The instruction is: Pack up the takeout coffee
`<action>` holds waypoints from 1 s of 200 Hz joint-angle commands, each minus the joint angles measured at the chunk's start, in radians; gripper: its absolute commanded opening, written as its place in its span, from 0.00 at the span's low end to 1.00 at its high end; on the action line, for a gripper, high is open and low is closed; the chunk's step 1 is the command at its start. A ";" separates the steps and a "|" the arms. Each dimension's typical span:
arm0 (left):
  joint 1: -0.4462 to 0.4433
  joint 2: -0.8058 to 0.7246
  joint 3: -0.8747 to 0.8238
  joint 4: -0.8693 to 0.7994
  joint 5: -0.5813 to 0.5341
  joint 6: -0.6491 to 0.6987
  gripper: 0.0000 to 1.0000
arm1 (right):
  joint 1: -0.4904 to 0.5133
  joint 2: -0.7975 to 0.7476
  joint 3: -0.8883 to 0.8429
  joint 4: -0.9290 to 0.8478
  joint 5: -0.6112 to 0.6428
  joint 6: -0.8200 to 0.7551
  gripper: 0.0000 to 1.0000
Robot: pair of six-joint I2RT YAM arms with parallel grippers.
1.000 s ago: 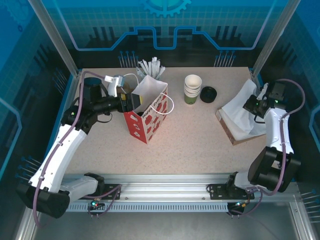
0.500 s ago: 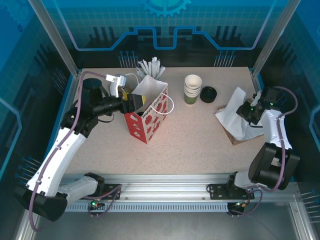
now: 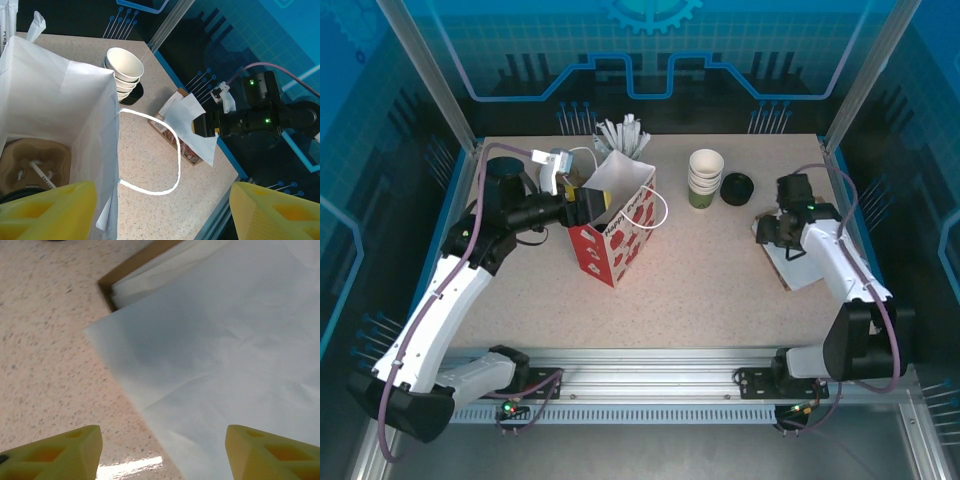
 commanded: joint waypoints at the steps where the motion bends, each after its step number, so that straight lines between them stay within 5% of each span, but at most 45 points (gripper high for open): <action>1: -0.009 -0.007 -0.019 -0.007 -0.011 0.009 0.72 | 0.065 0.042 0.041 -0.079 0.116 -0.025 0.67; 57: -0.013 -0.002 -0.018 -0.009 -0.011 0.009 0.72 | 0.130 0.235 0.086 -0.132 0.226 -0.059 0.62; 118: -0.012 -0.009 -0.016 -0.025 -0.012 0.017 0.72 | 0.131 0.312 0.104 -0.134 0.282 -0.084 0.34; 200: -0.014 -0.011 -0.015 -0.032 -0.012 0.025 0.72 | 0.131 0.275 0.114 -0.159 0.284 -0.087 0.11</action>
